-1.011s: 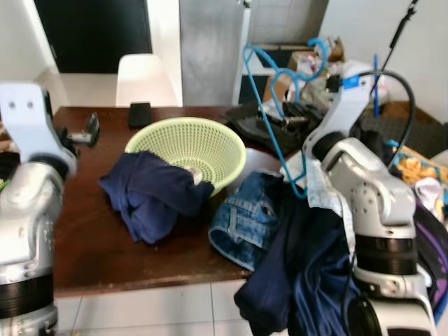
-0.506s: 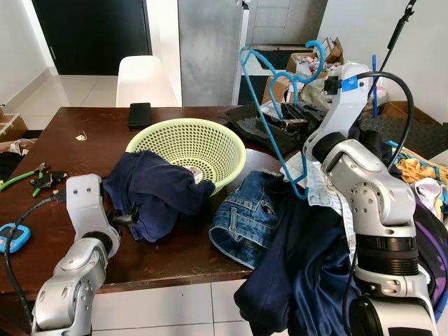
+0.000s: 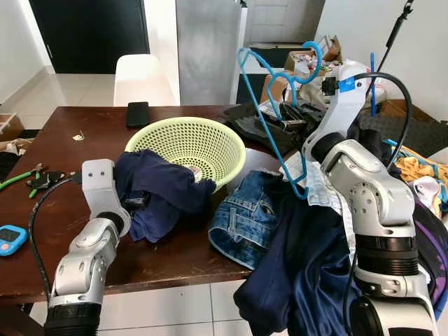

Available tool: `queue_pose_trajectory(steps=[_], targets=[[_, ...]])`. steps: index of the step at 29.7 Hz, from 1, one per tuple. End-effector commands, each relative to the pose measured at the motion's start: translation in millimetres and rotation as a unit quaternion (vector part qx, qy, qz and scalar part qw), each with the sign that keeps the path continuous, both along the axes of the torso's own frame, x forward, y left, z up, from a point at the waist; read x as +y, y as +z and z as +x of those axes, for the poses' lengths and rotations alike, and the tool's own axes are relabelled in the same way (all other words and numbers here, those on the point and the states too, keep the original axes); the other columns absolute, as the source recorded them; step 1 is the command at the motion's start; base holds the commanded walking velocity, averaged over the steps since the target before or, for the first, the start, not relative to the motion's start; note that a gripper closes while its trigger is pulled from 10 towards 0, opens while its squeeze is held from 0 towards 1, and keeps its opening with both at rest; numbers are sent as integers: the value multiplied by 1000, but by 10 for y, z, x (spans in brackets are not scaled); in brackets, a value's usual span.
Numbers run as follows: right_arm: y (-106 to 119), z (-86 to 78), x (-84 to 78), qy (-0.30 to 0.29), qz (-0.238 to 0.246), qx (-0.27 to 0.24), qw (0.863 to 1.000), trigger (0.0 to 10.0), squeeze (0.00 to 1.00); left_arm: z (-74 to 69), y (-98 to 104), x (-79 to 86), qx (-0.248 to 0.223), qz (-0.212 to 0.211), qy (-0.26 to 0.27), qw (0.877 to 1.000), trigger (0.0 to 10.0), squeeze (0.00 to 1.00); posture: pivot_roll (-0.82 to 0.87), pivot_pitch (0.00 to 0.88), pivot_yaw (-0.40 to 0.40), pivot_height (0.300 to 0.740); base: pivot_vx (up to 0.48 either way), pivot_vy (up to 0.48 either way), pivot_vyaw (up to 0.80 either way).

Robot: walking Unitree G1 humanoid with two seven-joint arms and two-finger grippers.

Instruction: Hang hanger

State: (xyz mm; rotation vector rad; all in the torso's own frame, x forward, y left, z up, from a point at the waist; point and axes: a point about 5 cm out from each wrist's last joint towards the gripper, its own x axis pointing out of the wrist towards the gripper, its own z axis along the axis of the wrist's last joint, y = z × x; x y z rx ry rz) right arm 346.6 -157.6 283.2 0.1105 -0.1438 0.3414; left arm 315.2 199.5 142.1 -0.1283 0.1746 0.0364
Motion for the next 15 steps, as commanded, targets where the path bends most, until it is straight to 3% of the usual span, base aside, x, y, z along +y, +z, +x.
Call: queue_pose_trajectory(steps=[1,2,5,7,9,11,15], targets=[[-104,-23,14,3,-12,16,1000,10000,0,13,-56,-1,15,13,-11,1000,10000,0,63,52,-35,740,0,0,0],[-104,-23,14,3,-12,16,1000,10000,0,13,-56,-1,15,13,-11,1000,10000,0,63,52,-35,740,0,0,0],[-548,-95,95,45,-10,80,996,10000,0,-40,-165,-5,39,27,-13,999,10000,0,63,61,-37,740,0,0,0],[-686,-145,119,65,9,92,994,10000,0,-61,-196,21,44,29,-5,999,10000,0,67,65,-40,740,0,0,0],[-720,-164,120,70,14,92,993,10000,0,-68,-203,32,45,30,0,999,10000,0,67,65,-40,740,0,0,0],[-765,-257,126,112,68,65,989,10000,0,-64,-205,74,41,38,3,998,10000,0,66,68,-41,740,0,0,0],[-775,-361,122,151,122,21,981,10000,0,-44,-170,89,28,45,1,999,10000,0,73,75,-40,740,0,0,0]])
